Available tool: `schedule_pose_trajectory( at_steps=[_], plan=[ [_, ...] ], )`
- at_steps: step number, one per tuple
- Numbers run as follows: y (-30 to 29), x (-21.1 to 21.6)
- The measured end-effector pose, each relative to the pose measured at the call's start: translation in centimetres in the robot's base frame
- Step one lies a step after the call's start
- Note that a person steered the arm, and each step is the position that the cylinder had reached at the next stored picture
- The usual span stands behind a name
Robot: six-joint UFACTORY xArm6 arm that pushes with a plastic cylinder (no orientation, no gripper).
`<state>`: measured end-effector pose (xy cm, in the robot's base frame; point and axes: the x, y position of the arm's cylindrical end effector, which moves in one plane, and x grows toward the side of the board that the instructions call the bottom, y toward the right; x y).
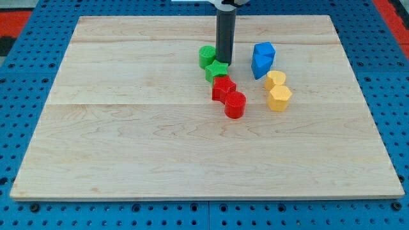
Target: Move the green circle down and right a bit
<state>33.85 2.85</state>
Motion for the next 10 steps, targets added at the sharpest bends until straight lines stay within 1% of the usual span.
schedule_pose_trajectory(
  at_steps=[1,2,3,4,5,6,9,10],
  plan=[
    [-0.6,0.0],
    [2.6,-1.2],
    [5.4,-4.4],
    [2.8,-6.4],
    [0.0,-6.8],
    [-2.8,-6.1],
    [-3.3,-3.4],
    [-6.4,-3.4]
  ],
)
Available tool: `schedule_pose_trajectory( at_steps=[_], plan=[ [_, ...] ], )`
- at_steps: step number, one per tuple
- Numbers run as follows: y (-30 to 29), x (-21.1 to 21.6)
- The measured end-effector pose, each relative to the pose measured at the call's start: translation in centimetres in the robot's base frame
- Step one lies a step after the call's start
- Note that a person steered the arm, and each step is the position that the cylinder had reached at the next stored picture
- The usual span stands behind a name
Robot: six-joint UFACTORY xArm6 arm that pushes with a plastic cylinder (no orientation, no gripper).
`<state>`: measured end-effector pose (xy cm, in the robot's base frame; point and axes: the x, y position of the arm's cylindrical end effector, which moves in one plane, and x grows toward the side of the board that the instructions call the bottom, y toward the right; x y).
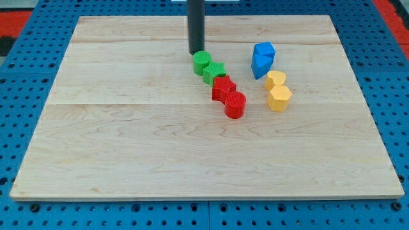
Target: Move the green circle down and right a bit
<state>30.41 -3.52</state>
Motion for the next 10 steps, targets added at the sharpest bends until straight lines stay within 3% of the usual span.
schedule_pose_trajectory(
  at_steps=[2,3,4,8,10],
  plan=[
    [-4.5,-1.4],
    [-4.5,2.2],
    [-4.5,3.2],
    [0.7,3.2],
    [-3.5,5.1]
  ],
)
